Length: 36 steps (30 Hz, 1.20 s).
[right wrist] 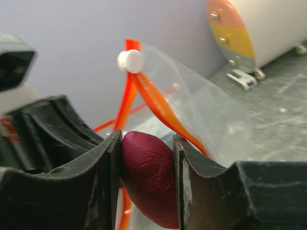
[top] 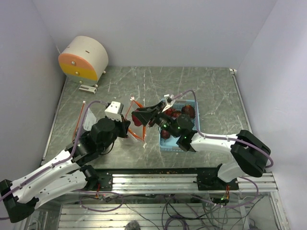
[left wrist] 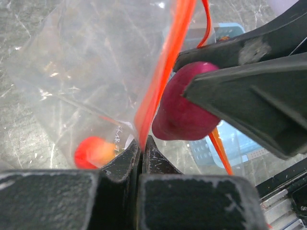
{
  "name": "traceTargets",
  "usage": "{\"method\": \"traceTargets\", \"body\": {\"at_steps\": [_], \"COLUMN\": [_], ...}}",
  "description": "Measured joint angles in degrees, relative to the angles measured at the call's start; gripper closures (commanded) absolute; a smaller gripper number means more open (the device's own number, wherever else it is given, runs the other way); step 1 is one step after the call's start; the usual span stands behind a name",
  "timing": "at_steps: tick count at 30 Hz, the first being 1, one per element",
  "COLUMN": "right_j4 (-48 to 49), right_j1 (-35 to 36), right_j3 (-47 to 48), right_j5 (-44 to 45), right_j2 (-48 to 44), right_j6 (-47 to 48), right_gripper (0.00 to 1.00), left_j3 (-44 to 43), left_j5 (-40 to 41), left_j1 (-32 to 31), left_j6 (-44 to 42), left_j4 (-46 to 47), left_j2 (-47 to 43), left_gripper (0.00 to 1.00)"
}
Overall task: Place the food in the zip-top bag and seal the zipper
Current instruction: Place the fake vegetable in the zipper food storage bag, then pick up the fake fruit from the bin.
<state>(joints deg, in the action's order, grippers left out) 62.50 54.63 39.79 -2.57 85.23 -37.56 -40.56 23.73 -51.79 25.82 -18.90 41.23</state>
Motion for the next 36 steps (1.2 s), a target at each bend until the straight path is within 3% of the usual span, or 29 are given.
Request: {"method": "traceTargets", "body": {"at_steps": [8,17,24,29,36], "right_j4": [-14.3,-33.3,-57.1,-68.8,-71.9], "right_j1": [1.2,1.8,1.7,-3.9,-11.6], "right_j3": [1.5,5.5,6.3,4.4,0.0], "right_j5": [6.1,4.8,18.2,22.1,16.2], "right_j2": [-1.9,-13.2,-23.2,-20.0,-10.2], "right_j6": [8.6,12.0,7.4,3.4,2.0], "right_gripper": [0.01,0.0,0.0,0.0,0.0], "left_j3": [-0.7,0.5,0.7,0.7,1.2], "left_j5": [0.0,1.0,1.2,1.3,1.4], "left_j1": [0.0,0.0,0.0,0.0,0.0], "left_j6": [0.0,0.0,0.1,0.1,0.1], "left_j4": [-0.5,1.0,1.6,1.5,1.5], "left_j2": [1.2,5.3,5.9,5.6,4.4], "left_gripper": [0.93,0.93,0.93,0.93,0.93]}}
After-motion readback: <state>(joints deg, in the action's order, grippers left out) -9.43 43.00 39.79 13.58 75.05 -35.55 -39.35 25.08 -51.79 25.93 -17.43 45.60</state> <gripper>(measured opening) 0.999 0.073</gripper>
